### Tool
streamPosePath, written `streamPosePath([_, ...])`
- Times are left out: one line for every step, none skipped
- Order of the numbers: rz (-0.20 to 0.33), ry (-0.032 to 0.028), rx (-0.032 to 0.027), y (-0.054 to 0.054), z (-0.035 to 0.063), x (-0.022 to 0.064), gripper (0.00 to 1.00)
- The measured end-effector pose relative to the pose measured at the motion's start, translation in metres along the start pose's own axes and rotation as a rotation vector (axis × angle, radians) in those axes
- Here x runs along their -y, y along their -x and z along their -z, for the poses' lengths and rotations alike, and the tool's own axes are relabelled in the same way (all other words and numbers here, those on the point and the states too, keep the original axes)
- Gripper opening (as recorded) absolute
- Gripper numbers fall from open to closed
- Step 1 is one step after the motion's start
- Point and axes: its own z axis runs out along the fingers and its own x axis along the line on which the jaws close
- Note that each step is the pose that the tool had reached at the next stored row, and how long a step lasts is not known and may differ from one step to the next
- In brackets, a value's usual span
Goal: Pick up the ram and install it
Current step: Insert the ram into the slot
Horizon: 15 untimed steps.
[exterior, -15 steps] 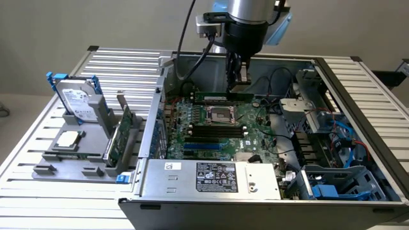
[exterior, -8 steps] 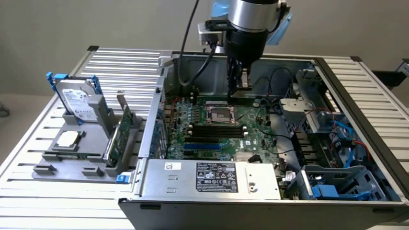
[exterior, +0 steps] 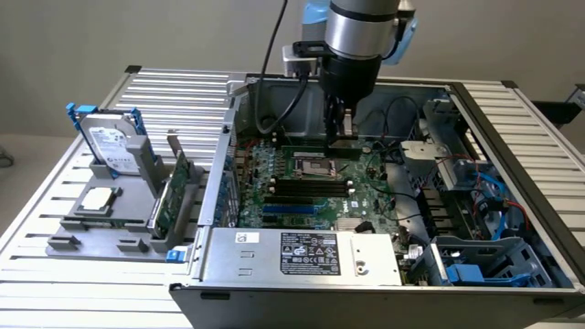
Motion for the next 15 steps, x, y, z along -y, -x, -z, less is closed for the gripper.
streamPosePath([0.0, 0.0, 0.0, -0.001, -0.0019, -0.0002, 0.13])
streamPosePath([0.0, 0.0, 0.0001, -0.003, -0.0037, -0.0005, 0.13])
streamPosePath([-0.001, 0.0, 0.0001, -0.004, -0.0057, -0.001, 0.13])
streamPosePath([-0.001, -0.0001, 0.0003, -0.005, -0.0075, -0.0015, 0.13])
streamPosePath([-0.002, 0.0, 0.0002, -0.005, -0.0094, -0.0023, 0.13])
streamPosePath([-0.004, 0.0001, 0.0001, -0.006, -0.0112, -0.0034, 0.13])
streamPosePath([-0.005, 0.0001, 0.0003, -0.006, -0.0131, -0.0046, 0.13])
streamPosePath([-0.007, 0.0002, 0.0003, -0.006, -0.015, -0.0059, 0.13])
streamPosePath([-0.009, 0.0002, 0.0004, -0.007, -0.0168, -0.007, 0.13])
streamPosePath([-0.01, 0.0002, 0.0005, -0.007, -0.0187, -0.0078, 0.13])
streamPosePath([-0.01, 0.0002, 0.0004, -0.007, -0.0205, -0.0085, 0.13])
streamPosePath([-0.011, 0.0002, 0.0004, -0.007, -0.0223, -0.0091, 0.13])
streamPosePath([-0.011, 0.0002, 0.0004, -0.007, -0.0241, -0.0093, 0.13])
streamPosePath([-0.011, 0.0002, 0.0005, -0.007, -0.0261, -0.0093, 0.13])
streamPosePath([-0.011, 0.0002, 0.0004, -0.007, -0.0279, -0.0092, 0.13])
